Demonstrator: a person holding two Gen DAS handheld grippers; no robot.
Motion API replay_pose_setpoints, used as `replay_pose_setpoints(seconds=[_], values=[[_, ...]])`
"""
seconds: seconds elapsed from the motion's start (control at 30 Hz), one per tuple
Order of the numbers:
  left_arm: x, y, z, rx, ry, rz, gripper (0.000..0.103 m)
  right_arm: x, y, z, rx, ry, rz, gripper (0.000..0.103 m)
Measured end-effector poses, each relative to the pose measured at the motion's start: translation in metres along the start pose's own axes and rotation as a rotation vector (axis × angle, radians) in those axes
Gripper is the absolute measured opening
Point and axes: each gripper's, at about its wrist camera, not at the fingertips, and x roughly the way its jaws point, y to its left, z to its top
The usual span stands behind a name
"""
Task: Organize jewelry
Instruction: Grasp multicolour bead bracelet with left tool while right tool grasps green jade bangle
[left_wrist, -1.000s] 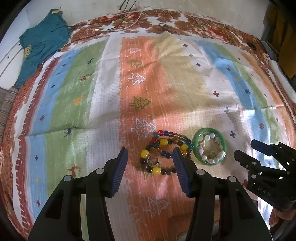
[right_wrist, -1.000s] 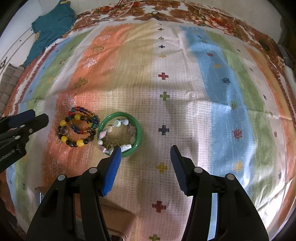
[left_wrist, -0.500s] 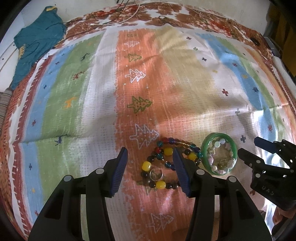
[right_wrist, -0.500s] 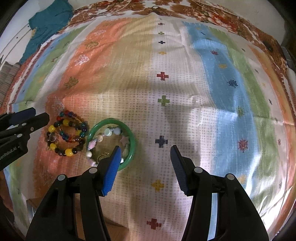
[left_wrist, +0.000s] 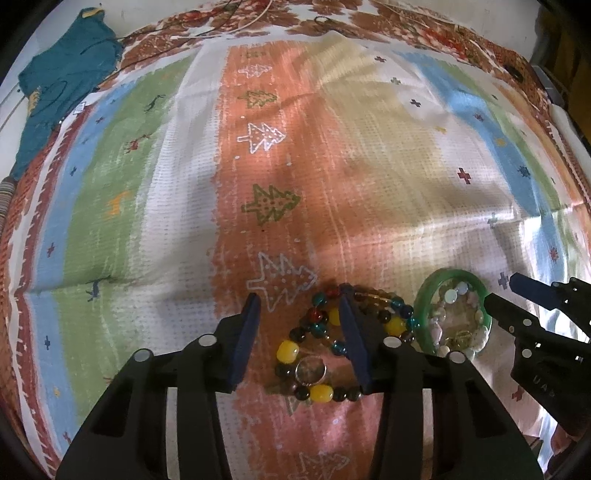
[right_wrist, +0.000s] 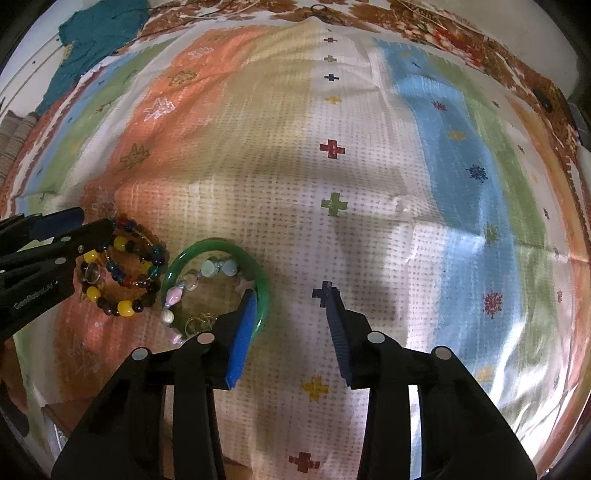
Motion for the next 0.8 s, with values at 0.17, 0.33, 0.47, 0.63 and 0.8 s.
replay_pose_setpoints(seconds=[0.17, 0.33, 0.47, 0.63, 0.8], values=[[0.007, 0.001, 0.000, 0.002, 0.007, 0.010, 0.034, 0.005, 0.002, 0.002, -0.008, 0.006, 0.007, 0.038], [0.010, -0.001, 0.000, 0.018, 0.006, 0.002, 0.026, 0.008, 0.005, 0.003, -0.031, 0.004, 0.001, 0.034], [0.013, -0.006, 0.000, 0.040, 0.003, 0.002, 0.017, 0.010, 0.009, 0.003, -0.056, 0.004, 0.006, 0.022], [0.016, -0.010, -0.001, 0.062, -0.001, 0.007, 0.011, 0.012, 0.012, 0.000, -0.083, -0.002, 0.012, 0.016], [0.017, -0.008, -0.002, 0.066, 0.000, 0.004, 0.011, 0.013, 0.013, -0.003, -0.095, -0.006, 0.022, 0.009]])
